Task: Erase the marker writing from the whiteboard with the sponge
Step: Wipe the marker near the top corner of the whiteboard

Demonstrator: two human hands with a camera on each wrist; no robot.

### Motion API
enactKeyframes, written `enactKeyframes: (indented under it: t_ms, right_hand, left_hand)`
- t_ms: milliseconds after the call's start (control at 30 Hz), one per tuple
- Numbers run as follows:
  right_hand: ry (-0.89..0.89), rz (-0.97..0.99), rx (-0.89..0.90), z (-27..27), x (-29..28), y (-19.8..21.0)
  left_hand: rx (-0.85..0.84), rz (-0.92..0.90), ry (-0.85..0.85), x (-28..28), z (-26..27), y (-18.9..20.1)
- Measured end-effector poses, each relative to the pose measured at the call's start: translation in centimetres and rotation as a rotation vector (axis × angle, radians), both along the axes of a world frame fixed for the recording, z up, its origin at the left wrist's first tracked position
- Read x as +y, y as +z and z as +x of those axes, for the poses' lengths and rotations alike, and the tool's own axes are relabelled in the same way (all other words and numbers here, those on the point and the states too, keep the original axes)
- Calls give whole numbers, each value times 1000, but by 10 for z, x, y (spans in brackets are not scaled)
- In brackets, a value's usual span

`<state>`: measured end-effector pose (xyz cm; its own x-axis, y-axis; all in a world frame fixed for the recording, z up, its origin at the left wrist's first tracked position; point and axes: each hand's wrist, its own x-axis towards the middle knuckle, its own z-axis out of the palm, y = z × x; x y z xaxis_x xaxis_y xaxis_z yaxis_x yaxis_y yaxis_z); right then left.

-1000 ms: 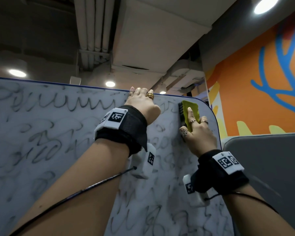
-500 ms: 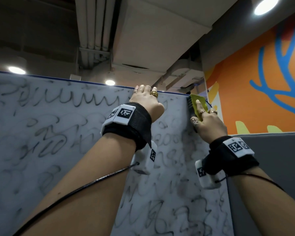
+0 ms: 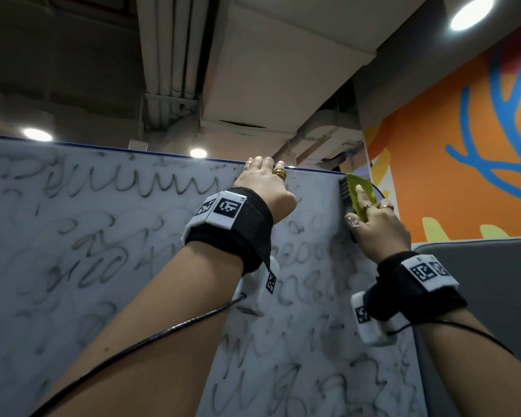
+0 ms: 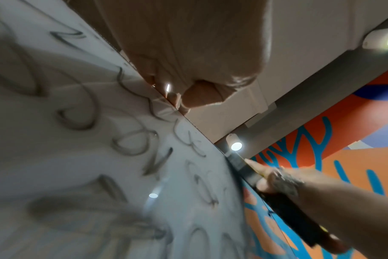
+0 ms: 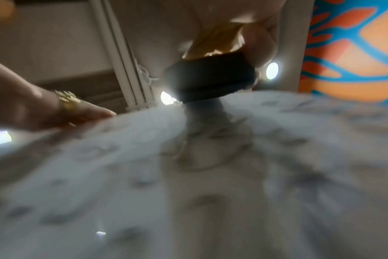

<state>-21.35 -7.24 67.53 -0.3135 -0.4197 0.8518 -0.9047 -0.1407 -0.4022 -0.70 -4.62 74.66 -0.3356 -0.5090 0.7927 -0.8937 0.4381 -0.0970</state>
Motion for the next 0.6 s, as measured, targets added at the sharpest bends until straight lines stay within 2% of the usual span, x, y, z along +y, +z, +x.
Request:
enactKeyframes:
  t_ms: [100, 200, 300, 467, 600]
  right_hand:
    - [43, -6, 82, 37, 5, 6]
    - [35, 21, 240, 69, 11, -11]
    - [-17, 67, 339, 64, 15, -23]
    - [-51, 101, 262, 42, 20, -17]
    - [13, 88, 233, 76, 30, 8]
  left_hand:
    - [-40, -25, 26, -1, -1, 0]
    - [-81, -38, 48, 0, 3, 6]
    - [-132, -1, 53, 0, 14, 16]
    - [-113, -20, 84, 12, 27, 8]
    - [-35, -110, 212, 16, 45, 3]
